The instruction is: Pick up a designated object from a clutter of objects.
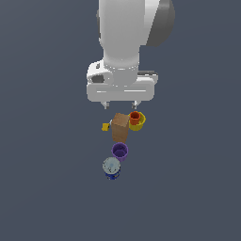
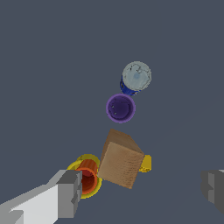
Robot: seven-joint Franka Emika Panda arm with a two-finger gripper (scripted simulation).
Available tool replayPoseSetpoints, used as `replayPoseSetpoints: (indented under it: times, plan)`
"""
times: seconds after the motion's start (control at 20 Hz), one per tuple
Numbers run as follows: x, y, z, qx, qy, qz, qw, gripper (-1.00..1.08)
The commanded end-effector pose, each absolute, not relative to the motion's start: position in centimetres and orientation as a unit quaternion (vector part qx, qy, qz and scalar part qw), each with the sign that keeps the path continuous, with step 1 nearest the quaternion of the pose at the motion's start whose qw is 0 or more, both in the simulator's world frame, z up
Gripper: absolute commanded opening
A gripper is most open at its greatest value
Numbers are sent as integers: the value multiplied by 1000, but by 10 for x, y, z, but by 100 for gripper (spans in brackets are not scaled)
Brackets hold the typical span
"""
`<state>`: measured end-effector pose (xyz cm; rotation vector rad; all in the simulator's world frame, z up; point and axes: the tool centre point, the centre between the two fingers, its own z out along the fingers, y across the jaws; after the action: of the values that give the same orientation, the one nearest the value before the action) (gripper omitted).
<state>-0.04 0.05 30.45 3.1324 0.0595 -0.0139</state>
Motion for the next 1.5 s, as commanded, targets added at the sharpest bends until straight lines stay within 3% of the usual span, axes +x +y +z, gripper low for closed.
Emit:
replayPoseSetpoints:
  times: [0.0,0.85,1.45]
  plan:
    - [0,0,305,1000,19,-4,4,100]
    - [1,23,303,1000,27,-6,11,100]
    - [-16,37,270,999,-42,-4,9,100]
